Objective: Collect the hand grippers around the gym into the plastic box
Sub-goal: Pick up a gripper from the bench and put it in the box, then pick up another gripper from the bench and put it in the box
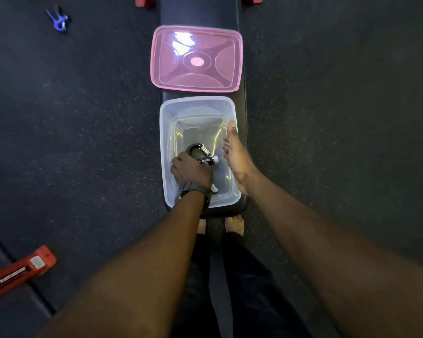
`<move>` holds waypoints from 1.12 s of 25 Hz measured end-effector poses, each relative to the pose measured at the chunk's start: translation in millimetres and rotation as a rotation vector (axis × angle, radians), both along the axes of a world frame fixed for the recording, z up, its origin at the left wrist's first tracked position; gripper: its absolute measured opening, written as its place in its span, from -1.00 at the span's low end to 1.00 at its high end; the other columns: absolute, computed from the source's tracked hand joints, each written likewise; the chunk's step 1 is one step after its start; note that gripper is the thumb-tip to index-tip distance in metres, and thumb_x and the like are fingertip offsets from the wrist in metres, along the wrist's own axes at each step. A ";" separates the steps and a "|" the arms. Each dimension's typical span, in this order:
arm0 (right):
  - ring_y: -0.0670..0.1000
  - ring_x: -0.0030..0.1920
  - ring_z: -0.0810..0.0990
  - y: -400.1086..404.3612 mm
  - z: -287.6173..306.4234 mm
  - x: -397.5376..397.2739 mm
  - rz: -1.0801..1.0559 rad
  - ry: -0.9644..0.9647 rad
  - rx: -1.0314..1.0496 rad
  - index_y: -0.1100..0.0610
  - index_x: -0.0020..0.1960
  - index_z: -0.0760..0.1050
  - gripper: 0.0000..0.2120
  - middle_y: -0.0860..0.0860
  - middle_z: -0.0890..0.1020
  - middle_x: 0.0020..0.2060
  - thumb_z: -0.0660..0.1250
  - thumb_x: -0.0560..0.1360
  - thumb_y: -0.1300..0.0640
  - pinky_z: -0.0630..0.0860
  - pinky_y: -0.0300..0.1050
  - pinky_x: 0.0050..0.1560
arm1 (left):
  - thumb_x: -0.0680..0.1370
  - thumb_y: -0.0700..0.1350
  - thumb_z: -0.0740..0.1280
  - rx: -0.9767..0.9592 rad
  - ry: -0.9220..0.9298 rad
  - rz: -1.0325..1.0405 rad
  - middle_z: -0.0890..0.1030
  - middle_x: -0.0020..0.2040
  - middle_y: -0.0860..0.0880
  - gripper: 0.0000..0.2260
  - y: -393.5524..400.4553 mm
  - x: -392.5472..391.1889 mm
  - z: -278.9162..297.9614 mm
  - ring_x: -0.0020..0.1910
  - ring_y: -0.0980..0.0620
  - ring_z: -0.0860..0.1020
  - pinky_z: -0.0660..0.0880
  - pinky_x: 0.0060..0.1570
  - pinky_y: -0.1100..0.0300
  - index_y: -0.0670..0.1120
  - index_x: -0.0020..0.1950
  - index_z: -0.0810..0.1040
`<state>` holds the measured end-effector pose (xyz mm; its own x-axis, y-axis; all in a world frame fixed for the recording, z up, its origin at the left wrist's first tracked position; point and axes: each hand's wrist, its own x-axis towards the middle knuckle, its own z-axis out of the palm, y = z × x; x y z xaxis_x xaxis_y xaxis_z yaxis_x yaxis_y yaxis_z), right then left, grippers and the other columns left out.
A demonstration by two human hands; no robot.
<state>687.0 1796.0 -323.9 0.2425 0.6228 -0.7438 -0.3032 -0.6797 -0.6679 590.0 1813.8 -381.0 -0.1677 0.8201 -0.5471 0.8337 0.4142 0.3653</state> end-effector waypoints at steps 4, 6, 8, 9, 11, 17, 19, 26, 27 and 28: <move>0.07 0.40 0.42 0.3 36.8 10.0 -0.022 0.035 0.004 0.15 0.56 0.19 -0.32 0.09 0.40 0.44 -0.10 0.62 -0.27 0.31 -0.04 0.37 | 0.57 -0.10 0.32 0.195 -0.332 0.093 0.63 0.08 -0.14 -0.80 16.3 -11.6 57.6 0.08 -0.15 0.57 0.40 -0.03 0.19 -0.15 0.14 0.53; -0.02 0.07 0.54 6.5 66.8 20.6 -0.034 -0.008 -0.003 0.23 0.49 0.31 -0.29 0.02 0.52 0.15 -0.07 0.61 -0.29 0.43 -0.15 0.02 | 0.57 -0.05 0.33 0.291 -0.456 0.152 0.65 0.00 -0.11 -0.82 38.1 -11.2 105.2 0.05 -0.14 0.60 0.44 0.01 0.16 -0.13 0.08 0.58; -0.03 0.06 0.55 27.8 117.4 42.5 -0.022 -0.095 0.030 0.12 0.40 0.44 -0.25 0.01 0.57 0.17 -0.04 0.54 -0.41 0.44 -0.13 0.02 | 0.53 0.09 0.33 0.382 -0.593 0.191 0.66 -0.03 -0.13 -0.79 77.0 -3.9 168.4 0.06 -0.19 0.61 0.51 0.08 0.06 -0.04 0.00 0.59; 0.01 0.12 0.57 44.1 151.5 53.4 -0.023 -0.135 0.078 0.08 0.36 0.48 -0.23 0.04 0.59 0.22 -0.03 0.49 -0.47 0.44 -0.08 0.10 | 0.47 0.20 0.30 0.421 -0.671 0.190 0.66 -0.05 -0.13 -0.73 100.2 2.0 207.3 0.05 -0.21 0.61 0.54 0.10 -0.02 0.02 -0.07 0.57; 0.08 0.19 0.56 78.2 232.7 75.8 -0.062 -0.175 0.221 0.08 0.31 0.49 -0.28 0.13 0.57 0.28 -0.01 0.51 -0.44 0.41 -0.06 0.15 | 0.37 0.38 0.22 0.488 -0.789 0.149 0.64 -0.10 -0.05 -0.59 145.4 16.7 294.4 0.00 -0.16 0.61 0.53 0.13 -0.12 0.06 -0.15 0.54; -0.02 0.00 0.46 98.1 394.5 92.3 -0.088 -0.288 0.522 0.11 0.26 0.47 -0.40 0.17 0.57 0.19 -0.05 0.59 -0.31 0.40 -0.13 0.00 | 0.27 0.51 0.10 0.582 -0.935 0.022 0.55 -0.21 0.06 -0.42 164.9 37.0 461.3 -0.07 -0.14 0.55 0.42 0.04 -0.07 0.03 -0.18 0.51; -0.03 0.01 0.47 91.6 399.9 91.8 -0.080 -0.285 0.520 0.12 0.33 0.44 -0.37 0.08 0.53 0.12 -0.04 0.59 -0.32 0.40 -0.13 0.06 | 0.25 0.53 0.07 0.578 -0.929 -0.003 0.55 -0.19 0.06 -0.39 155.1 34.3 467.2 -0.08 -0.09 0.53 0.45 0.09 -0.10 0.03 -0.18 0.51; 0.16 0.30 0.51 90.7 397.5 89.8 -0.066 -0.317 0.507 0.12 0.35 0.45 -0.31 0.22 0.52 0.30 -0.04 0.56 -0.38 0.37 0.09 0.39 | 0.40 0.44 0.08 0.548 -0.985 -0.006 0.58 0.05 -0.02 -0.47 140.9 25.0 470.3 0.07 -0.07 0.57 0.47 0.12 -0.03 0.05 -0.02 0.53; 0.18 0.29 0.51 91.9 395.6 88.8 -0.068 -0.323 0.504 0.16 0.36 0.44 -0.27 0.25 0.51 0.31 -0.04 0.55 -0.39 0.37 0.11 0.39 | 0.46 0.41 0.08 0.547 -0.987 -0.021 0.58 0.07 -0.03 -0.48 141.3 22.6 466.3 0.08 -0.07 0.56 0.47 0.12 -0.02 0.03 0.02 0.54; 0.18 0.26 0.53 93.4 394.2 85.8 -0.069 -0.330 0.501 0.19 0.38 0.42 -0.24 0.25 0.51 0.31 -0.04 0.55 -0.39 0.37 0.12 0.39 | 0.51 0.39 0.07 0.538 -0.992 -0.031 0.57 0.08 -0.03 -0.49 143.1 19.2 461.8 0.08 -0.06 0.56 0.48 0.12 -0.02 0.01 0.06 0.54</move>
